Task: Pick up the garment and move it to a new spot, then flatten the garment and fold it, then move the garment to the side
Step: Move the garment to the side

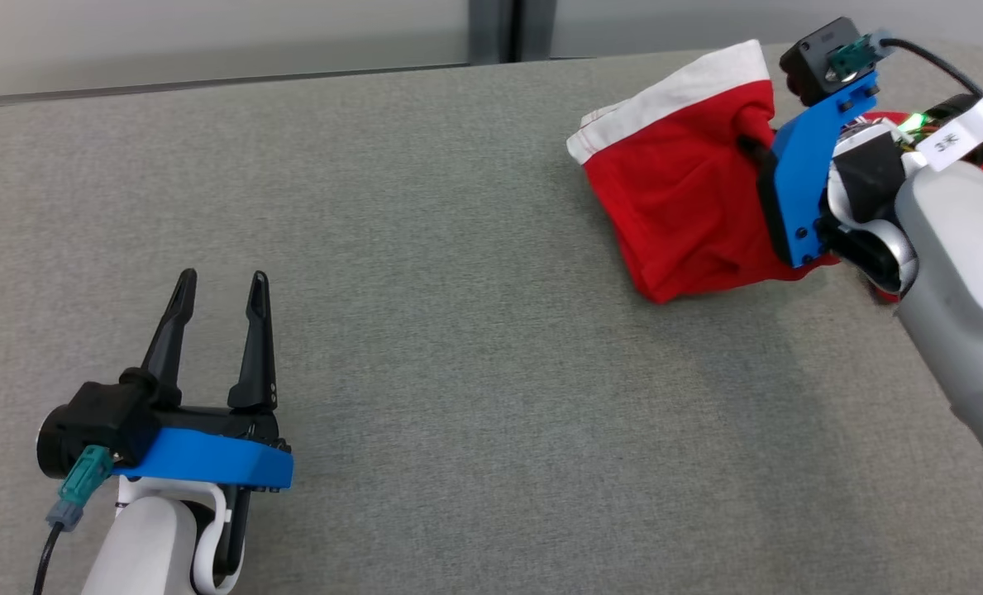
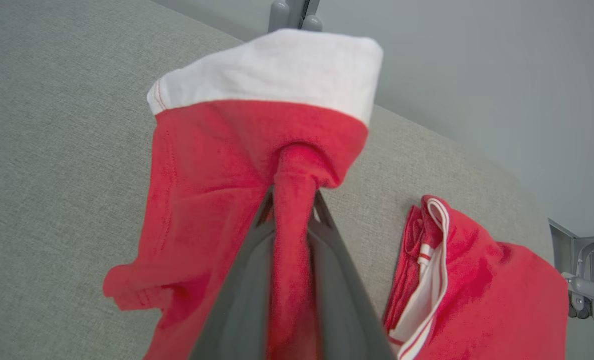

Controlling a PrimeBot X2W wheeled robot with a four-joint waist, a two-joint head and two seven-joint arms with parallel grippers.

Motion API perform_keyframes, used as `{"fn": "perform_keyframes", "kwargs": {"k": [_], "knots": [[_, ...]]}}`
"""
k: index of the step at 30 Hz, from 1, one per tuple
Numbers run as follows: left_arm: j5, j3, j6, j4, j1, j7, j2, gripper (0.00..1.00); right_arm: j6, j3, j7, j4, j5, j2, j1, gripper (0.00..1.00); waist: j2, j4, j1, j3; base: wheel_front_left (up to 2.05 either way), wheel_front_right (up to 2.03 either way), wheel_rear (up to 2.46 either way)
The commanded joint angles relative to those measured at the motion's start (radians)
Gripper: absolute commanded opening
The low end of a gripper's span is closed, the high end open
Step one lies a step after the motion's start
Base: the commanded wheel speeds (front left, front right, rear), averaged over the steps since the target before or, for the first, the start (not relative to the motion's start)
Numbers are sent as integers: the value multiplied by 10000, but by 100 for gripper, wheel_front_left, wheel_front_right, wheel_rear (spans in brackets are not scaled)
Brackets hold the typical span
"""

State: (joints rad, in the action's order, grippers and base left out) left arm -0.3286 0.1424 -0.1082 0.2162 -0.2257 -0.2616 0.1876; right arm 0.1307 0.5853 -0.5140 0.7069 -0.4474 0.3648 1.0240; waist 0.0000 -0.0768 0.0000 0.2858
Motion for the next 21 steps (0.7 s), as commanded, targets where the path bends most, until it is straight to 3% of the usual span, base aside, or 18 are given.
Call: {"fn": "perform_keyframes", "kwargs": {"k": [1, 7, 21], "knots": [[62, -9, -44, -66, -186, -36, 79, 100, 2, 86, 132, -109, -181, 170, 184, 0, 0, -412, 0, 247, 0, 0, 0], [158, 116, -73, -391, -361, 71, 324, 100, 2, 600, 612, -142, -667, 1001, 424, 0, 0, -1061, 0, 636, 0, 0, 0], [446, 223, 71, -1943, -1059, 1034, 1018, 100, 1, 147, 1897, 1103, -415, 2399, 1721, 0, 0, -1557, 0, 2356, 0, 0, 0]]}}
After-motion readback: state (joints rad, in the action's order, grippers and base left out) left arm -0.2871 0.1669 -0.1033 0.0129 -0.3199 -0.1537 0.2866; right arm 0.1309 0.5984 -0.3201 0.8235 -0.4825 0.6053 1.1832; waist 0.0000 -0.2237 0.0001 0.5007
